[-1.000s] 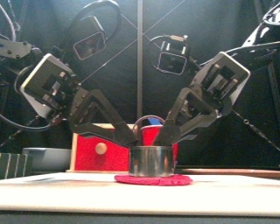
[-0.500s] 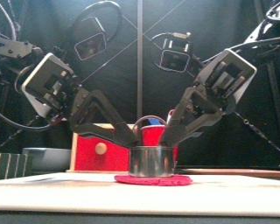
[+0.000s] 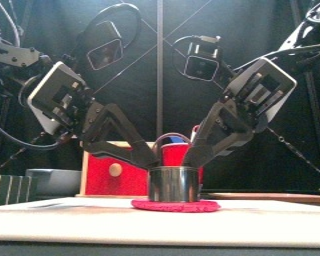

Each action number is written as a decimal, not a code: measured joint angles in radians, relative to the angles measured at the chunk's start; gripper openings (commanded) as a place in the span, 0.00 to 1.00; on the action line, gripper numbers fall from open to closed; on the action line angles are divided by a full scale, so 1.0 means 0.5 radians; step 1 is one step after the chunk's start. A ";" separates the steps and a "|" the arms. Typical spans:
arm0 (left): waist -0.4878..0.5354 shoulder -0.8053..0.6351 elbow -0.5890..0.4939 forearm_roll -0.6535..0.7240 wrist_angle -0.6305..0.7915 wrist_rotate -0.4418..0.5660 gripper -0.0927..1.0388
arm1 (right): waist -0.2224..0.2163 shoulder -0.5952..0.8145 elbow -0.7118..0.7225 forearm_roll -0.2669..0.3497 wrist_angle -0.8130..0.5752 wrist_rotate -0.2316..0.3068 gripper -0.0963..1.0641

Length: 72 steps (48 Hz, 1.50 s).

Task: Get the cutter from the drawer then cut the dough then place the extra dough in the bowl
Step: Cut the dough

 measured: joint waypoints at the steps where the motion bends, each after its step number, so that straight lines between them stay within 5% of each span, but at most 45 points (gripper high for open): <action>1: 0.000 0.012 -0.003 0.000 0.021 0.000 0.57 | 0.006 0.003 0.000 0.000 0.000 0.000 0.48; 19: 0.003 0.037 -0.055 -0.064 0.242 0.000 0.57 | 0.095 0.064 -0.009 0.080 0.018 0.003 0.48; 72: 0.034 0.052 -0.107 -0.034 0.528 0.003 0.57 | 0.163 0.104 0.037 0.153 0.245 0.000 0.48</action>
